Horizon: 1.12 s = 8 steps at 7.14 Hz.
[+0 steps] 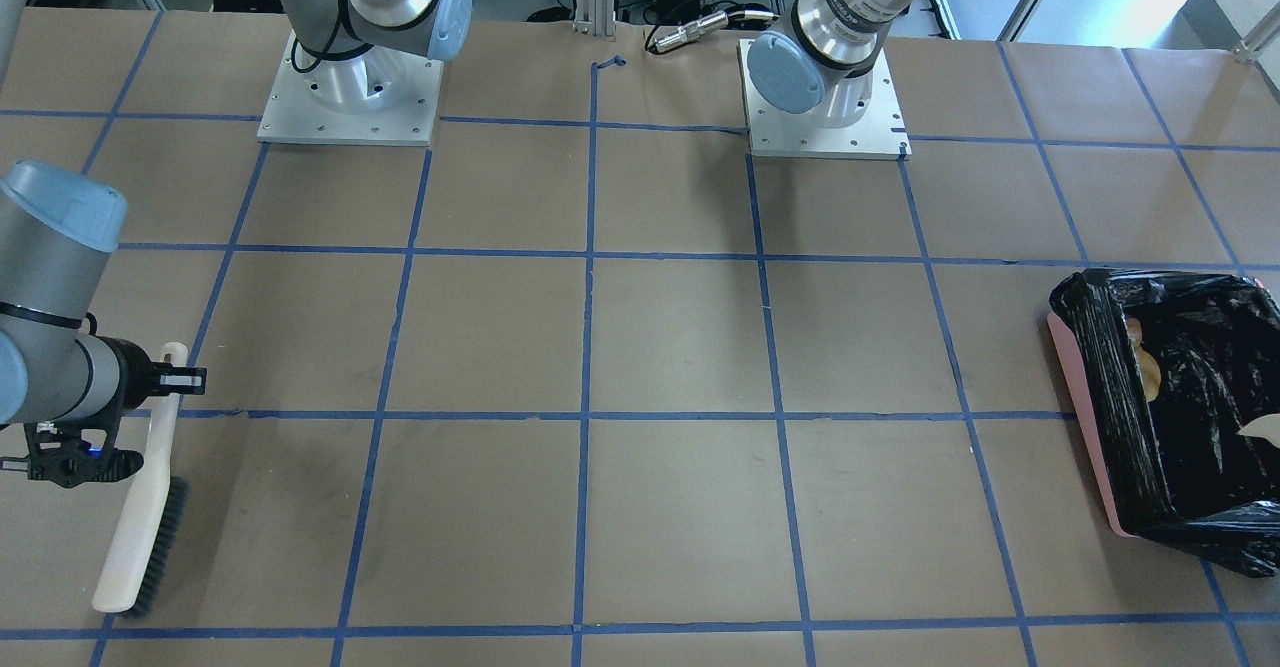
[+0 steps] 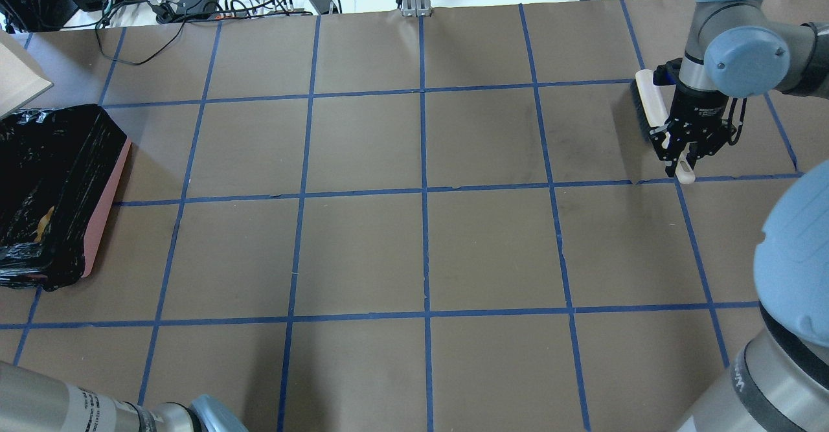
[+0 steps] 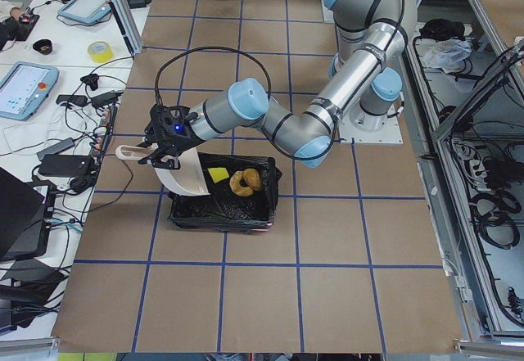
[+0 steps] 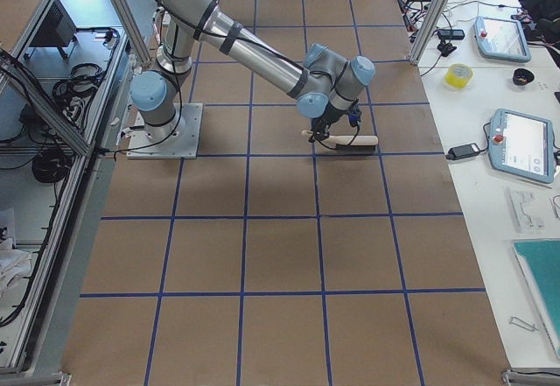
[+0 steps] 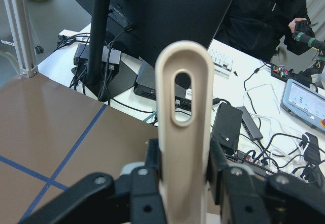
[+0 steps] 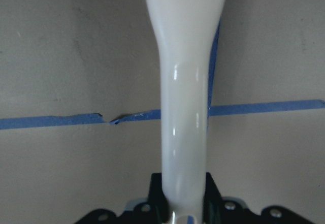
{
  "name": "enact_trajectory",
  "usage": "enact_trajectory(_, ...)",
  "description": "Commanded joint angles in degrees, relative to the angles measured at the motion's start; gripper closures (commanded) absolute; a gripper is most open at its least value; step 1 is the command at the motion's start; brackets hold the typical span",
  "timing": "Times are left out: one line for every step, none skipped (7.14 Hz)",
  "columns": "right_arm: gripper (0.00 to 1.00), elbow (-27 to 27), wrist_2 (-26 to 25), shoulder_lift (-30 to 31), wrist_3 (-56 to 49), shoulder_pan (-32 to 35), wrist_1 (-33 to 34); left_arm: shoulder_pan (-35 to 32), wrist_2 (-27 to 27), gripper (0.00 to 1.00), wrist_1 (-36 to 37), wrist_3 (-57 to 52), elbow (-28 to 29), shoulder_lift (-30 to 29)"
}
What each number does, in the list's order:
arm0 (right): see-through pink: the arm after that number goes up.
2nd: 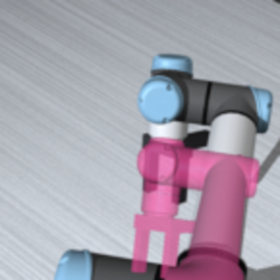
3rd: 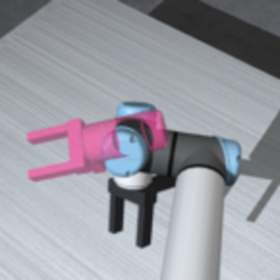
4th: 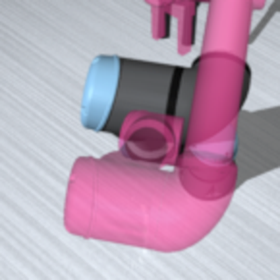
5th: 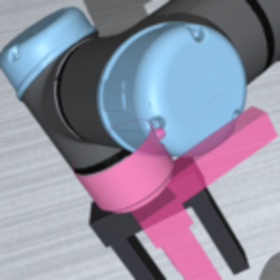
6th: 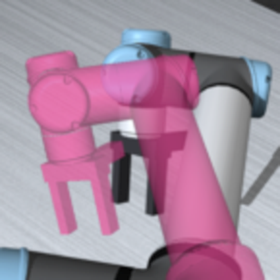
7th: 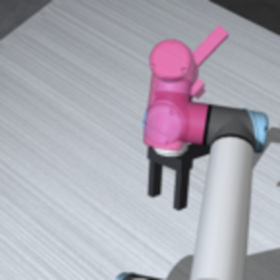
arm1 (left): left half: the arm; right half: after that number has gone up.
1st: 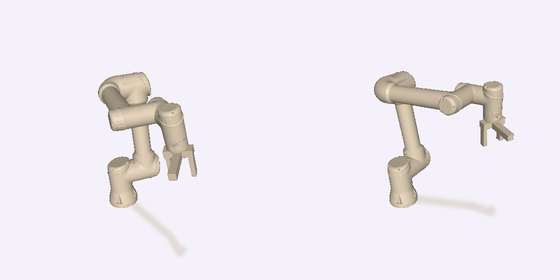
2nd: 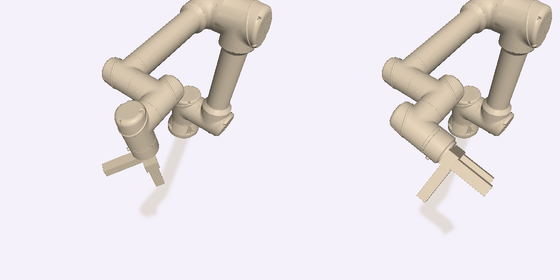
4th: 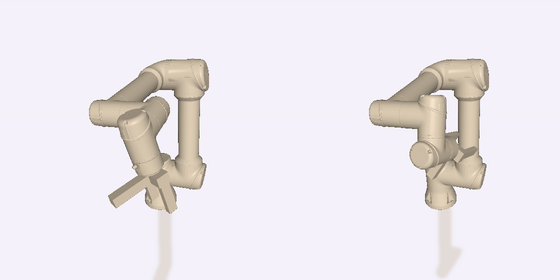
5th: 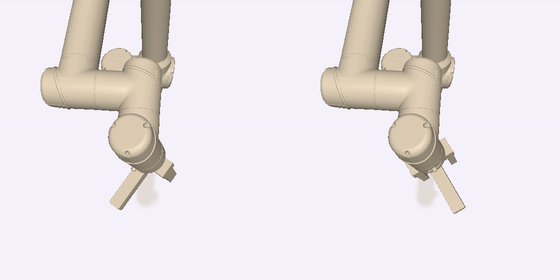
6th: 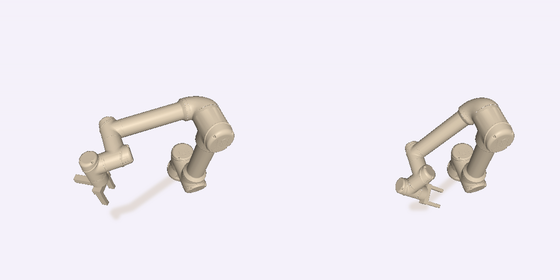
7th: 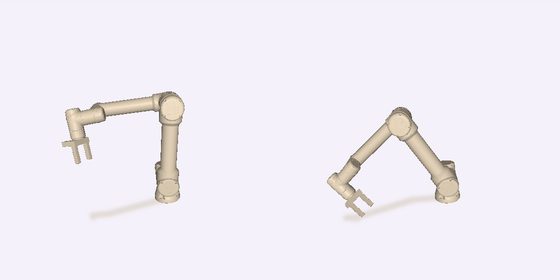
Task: Sweep and dump trash into bin
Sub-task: 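Tip the dustpan over the black trash bin with the left gripper, then bring the empty dustpan back with the left gripper while the right lowers the brush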
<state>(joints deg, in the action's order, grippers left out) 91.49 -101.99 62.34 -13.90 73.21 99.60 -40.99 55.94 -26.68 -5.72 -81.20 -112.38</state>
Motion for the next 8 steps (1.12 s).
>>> enact_trajectory(0.75, 0.0, 0.0, -0.2, -0.5, 0.0, 0.2, -5.9, 6.8, 1.00, -1.3, 2.1, 0.2, 2.3)
enact_trajectory(0.65, -0.1, 0.1, -0.2, -0.5, 0.1, 0.2, -11.3, 16.3, 1.00, -7.2, 7.9, 0.6, 4.3)
enact_trajectory(0.47, -0.3, -0.1, -0.2, -0.6, 0.1, 1.4, -18.1, 24.8, 1.00, -10.2, 14.2, 0.3, 5.9)
enact_trajectory(0.35, -0.3, -0.3, -0.5, -0.7, 0.1, 2.3, -22.6, 30.1, 1.00, -12.1, 22.9, 0.0, 6.0)
enact_trajectory(0.12, -0.4, -0.1, -0.5, -2.9, 0.1, 2.7, -24.8, 32.4, 1.00, -16.9, 33.5, 0.1, 5.8)
enact_trajectory(0.00, -0.4, 0.1, -0.4, -3.4, 0.1, 5.1, -26.2, 32.4, 1.00, -22.0, 42.5, 0.0, 5.5)
enact_trajectory(0.00, -0.9, 0.1, 0.2, -3.5, 0.1, 5.5, -27.6, 32.4, 1.00, -25.1, 50.5, -0.1, 4.7)
enact_trajectory(0.00, -1.0, 0.1, 0.3, -3.5, 0.1, 5.6, -29.2, 32.4, 1.00, -29.1, 58.2, -0.1, 4.4)
